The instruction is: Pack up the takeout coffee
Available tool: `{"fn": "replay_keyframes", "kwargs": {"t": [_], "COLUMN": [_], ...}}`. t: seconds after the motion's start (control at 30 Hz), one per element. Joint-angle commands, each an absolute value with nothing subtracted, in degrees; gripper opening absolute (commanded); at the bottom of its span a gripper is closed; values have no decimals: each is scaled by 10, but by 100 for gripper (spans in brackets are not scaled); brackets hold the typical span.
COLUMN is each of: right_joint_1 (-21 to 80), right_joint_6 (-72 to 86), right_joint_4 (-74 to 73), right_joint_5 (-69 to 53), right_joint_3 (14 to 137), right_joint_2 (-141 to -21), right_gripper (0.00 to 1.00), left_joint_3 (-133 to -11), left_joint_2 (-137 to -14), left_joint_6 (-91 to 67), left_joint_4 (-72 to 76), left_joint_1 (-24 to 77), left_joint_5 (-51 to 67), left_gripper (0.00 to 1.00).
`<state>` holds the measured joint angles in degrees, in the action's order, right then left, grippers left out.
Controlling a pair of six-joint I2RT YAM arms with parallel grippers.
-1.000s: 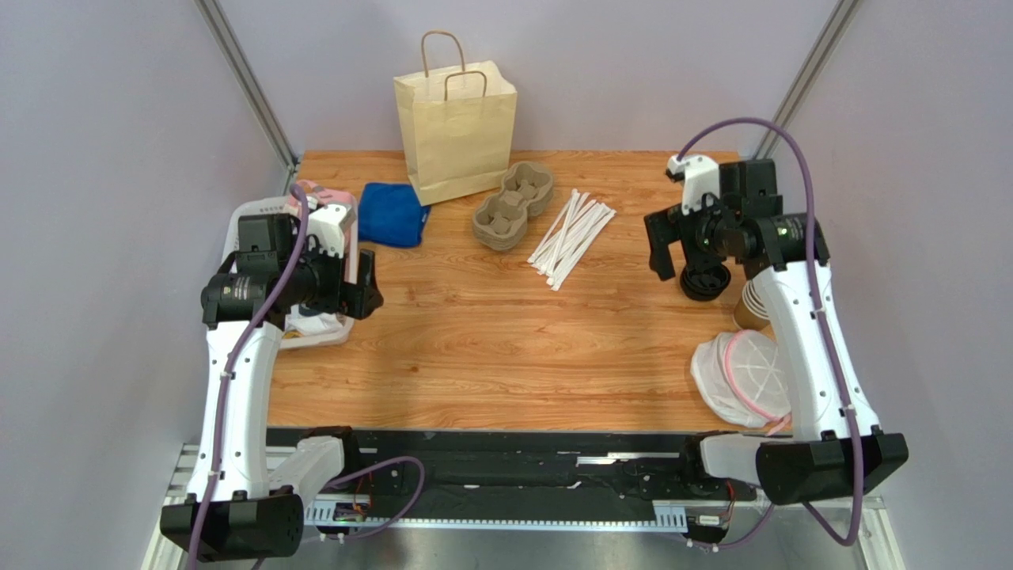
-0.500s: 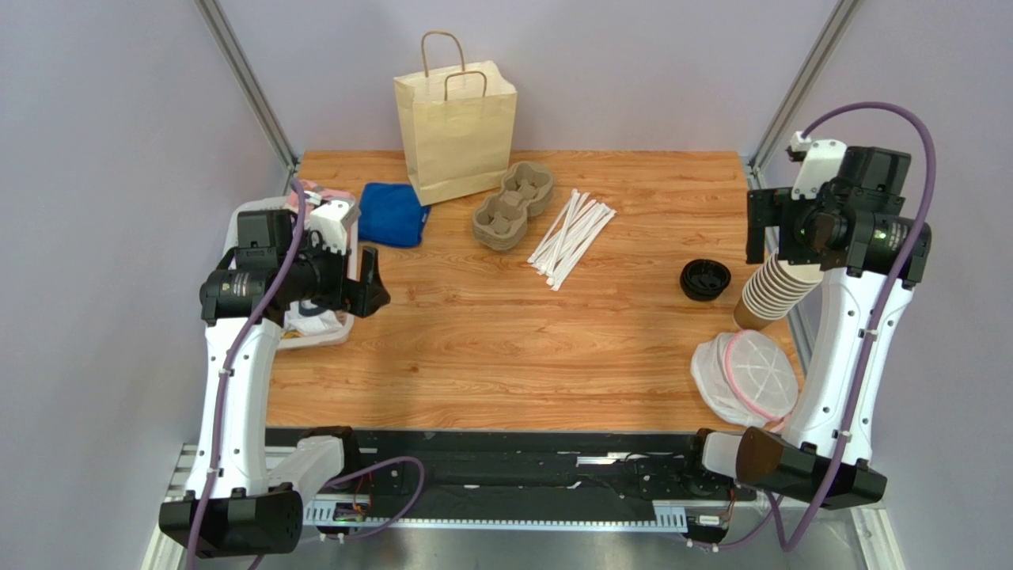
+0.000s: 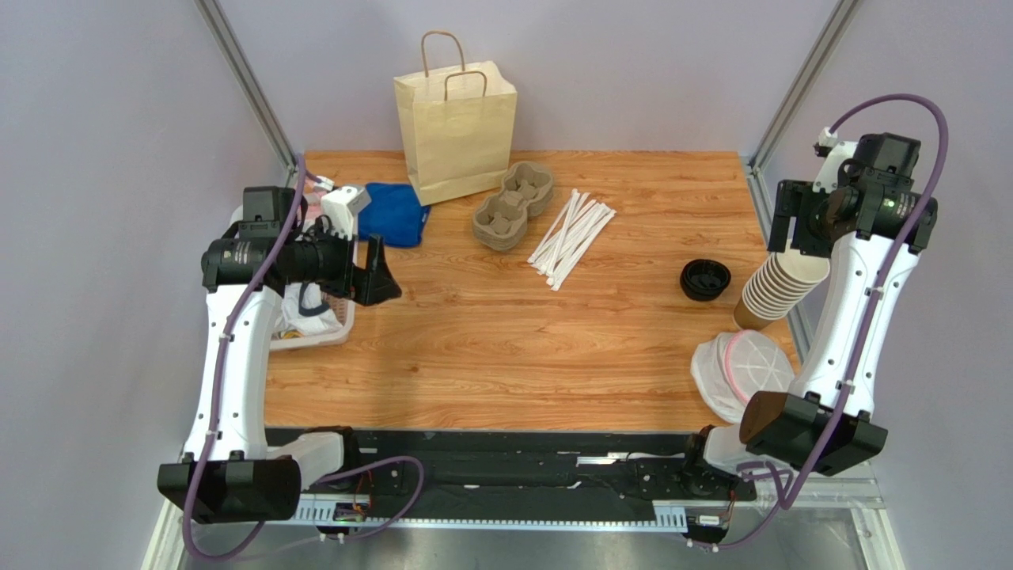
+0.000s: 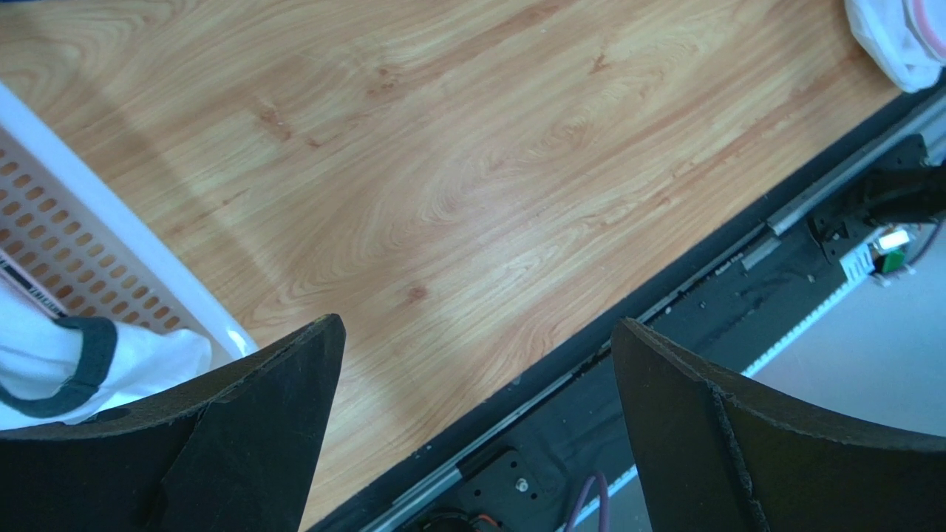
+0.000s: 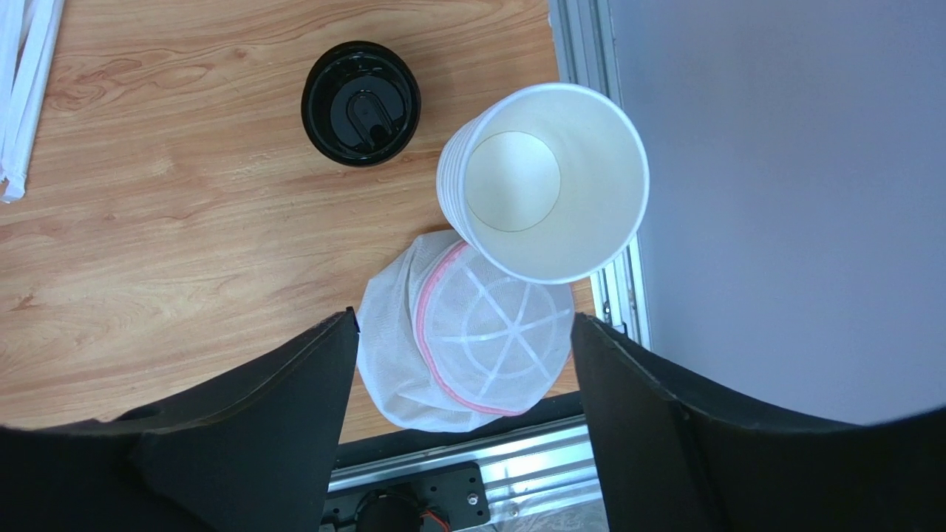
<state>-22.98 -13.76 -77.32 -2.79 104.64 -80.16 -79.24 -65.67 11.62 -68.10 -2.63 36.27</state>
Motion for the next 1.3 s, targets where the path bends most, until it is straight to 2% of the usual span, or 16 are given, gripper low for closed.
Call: {"fn": "replay_keyframes", "kwargs": {"t": [0.0, 0.07, 0.2, 0.5, 1.27], "right_joint_1": [-236, -239, -250, -260, -261], "right_joint_6": [-113, -118, -127, -135, -142], "right_joint_4": [-760, -750, -744, -733, -732], "right_joint_5": [-22, -24, -27, -46, -76], "right_joint_3": [1055, 1047, 1042, 1030, 1017], "right_joint_2": [-821, -831, -852, -882, -917], "right_gripper": [69, 66, 52, 44, 38], "left_joint_3": [-831, -843, -853, -866, -876], "left_joint_2": [-671, -678, -690, -718, -736], "left_joint_6": [153, 156, 151, 135, 128], "left_joint_4": [-726, -731, -737, -733, -727], "left_joint_1": [-19, -19, -17, -6, -2], "left_joint_5": [410, 409, 409, 428, 403], "left_gripper": [99, 99, 99, 99, 99]}}
